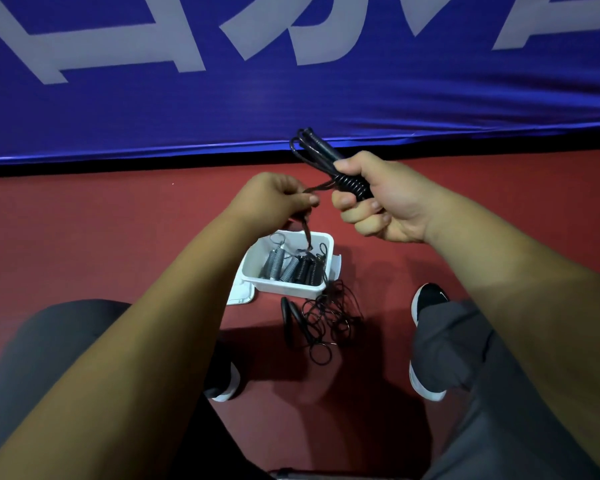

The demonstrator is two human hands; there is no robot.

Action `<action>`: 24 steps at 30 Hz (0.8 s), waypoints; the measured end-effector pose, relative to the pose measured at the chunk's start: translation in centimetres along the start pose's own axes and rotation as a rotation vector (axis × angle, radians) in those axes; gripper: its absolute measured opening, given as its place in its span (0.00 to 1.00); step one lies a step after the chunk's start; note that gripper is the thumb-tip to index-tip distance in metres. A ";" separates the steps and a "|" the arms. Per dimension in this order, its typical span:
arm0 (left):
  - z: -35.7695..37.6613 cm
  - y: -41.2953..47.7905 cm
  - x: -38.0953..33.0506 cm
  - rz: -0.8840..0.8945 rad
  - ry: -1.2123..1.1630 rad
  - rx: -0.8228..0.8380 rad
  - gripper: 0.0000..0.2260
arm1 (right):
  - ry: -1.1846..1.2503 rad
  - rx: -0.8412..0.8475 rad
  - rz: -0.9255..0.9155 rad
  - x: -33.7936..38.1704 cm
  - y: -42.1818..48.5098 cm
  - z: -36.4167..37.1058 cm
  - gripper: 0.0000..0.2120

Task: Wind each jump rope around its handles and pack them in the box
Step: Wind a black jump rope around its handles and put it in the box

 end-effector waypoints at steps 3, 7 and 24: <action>-0.9 -0.3 -0.5 0.072 -0.200 0.048 0.06 | -0.074 0.140 0.149 -0.3 -0.7 0.2 0.13; -1.7 -0.9 -0.9 0.196 -0.253 0.189 0.08 | -0.245 0.240 0.342 -1.1 -1.3 0.8 0.10; -1.9 -2.0 -4.6 0.453 0.598 0.032 0.05 | -0.497 -0.095 0.311 -2.0 0.5 -0.9 0.03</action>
Point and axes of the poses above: each hand's wrist, its own y-axis towards the middle knuckle, its own z-axis out of the palm, x = y × z, the point moved 1 cm from there along y, towards the middle knuckle, and after that the axes turned 6 degrees about x, right-handed, at the moved point
